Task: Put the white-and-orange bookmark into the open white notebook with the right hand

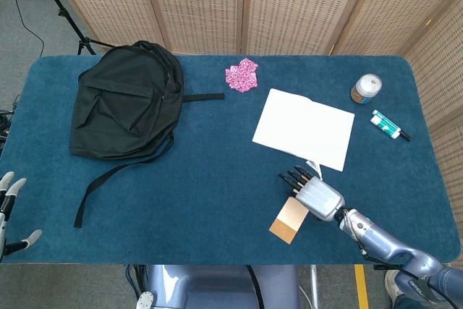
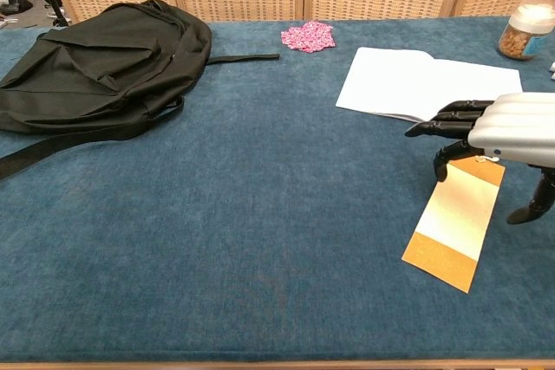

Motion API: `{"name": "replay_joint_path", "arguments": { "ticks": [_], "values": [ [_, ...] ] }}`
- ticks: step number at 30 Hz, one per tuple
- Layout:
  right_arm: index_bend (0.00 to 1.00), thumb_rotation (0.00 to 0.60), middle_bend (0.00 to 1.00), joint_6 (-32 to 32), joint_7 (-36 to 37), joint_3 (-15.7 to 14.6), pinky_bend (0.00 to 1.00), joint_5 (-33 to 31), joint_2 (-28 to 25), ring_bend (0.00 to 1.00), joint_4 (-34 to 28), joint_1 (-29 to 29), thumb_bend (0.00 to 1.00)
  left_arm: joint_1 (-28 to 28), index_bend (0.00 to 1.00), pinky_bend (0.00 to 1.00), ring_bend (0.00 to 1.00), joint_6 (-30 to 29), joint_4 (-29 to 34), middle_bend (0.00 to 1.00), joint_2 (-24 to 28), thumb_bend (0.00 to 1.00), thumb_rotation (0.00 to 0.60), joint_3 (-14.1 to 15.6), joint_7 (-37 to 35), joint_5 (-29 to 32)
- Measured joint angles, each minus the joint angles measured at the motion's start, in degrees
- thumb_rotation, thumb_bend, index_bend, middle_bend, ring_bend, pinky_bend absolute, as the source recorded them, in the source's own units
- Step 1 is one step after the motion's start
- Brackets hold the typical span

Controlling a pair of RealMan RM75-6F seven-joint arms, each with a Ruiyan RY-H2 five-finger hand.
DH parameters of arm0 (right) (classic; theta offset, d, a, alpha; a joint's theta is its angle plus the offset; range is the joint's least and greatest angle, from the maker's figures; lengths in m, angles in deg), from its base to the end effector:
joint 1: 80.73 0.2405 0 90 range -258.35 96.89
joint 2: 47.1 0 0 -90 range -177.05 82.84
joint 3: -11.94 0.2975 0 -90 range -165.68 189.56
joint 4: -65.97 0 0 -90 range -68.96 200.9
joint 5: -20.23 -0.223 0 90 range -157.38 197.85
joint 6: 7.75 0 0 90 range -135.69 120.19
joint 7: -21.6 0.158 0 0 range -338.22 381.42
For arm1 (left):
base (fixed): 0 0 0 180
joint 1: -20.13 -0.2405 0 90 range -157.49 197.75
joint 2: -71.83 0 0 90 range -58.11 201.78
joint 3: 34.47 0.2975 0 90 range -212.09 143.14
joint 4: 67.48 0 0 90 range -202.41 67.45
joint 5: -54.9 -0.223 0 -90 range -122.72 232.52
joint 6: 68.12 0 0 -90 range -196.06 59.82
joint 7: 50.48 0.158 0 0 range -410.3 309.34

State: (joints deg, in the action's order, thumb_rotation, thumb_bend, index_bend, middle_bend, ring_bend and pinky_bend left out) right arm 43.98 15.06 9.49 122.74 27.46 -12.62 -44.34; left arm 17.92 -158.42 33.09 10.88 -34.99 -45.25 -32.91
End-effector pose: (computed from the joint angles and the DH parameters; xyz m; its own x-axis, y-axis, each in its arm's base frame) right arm -0.2656 -0.3290 0.0166 0.8134 -0.1535 0.5611 -0.4804 -0.7213 0.4990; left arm -0.3414 0.1468 0.1774 0.4023 0.0048 0.9155 0.9129 0.0729 -0.4016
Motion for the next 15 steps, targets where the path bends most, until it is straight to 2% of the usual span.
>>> {"name": "replay_joint_path", "arguments": {
  "ticks": [6, 15],
  "values": [
    [0.32, 0.6, 0.0, 2.69, 4.01, -2.39, 0.0, 2.26, 2.27, 0.0, 5.03, 0.54, 0.0, 0.28, 0.0, 0.0, 0.0, 0.49, 0.12, 0.0, -0.26, 0.0, 0.6, -0.16, 0.65, 0.61],
    [0.32, 0.6, 0.0, 3.77, 5.26, -3.72, 0.0, 2.63, 3.57, 0.0, 7.32, 1.5, 0.0, 0.75, 0.0, 0.0, 0.0, 1.23, 0.2, 0.0, -0.35, 0.0, 0.6, -0.31, 0.97, 1.25]
  ]
}}
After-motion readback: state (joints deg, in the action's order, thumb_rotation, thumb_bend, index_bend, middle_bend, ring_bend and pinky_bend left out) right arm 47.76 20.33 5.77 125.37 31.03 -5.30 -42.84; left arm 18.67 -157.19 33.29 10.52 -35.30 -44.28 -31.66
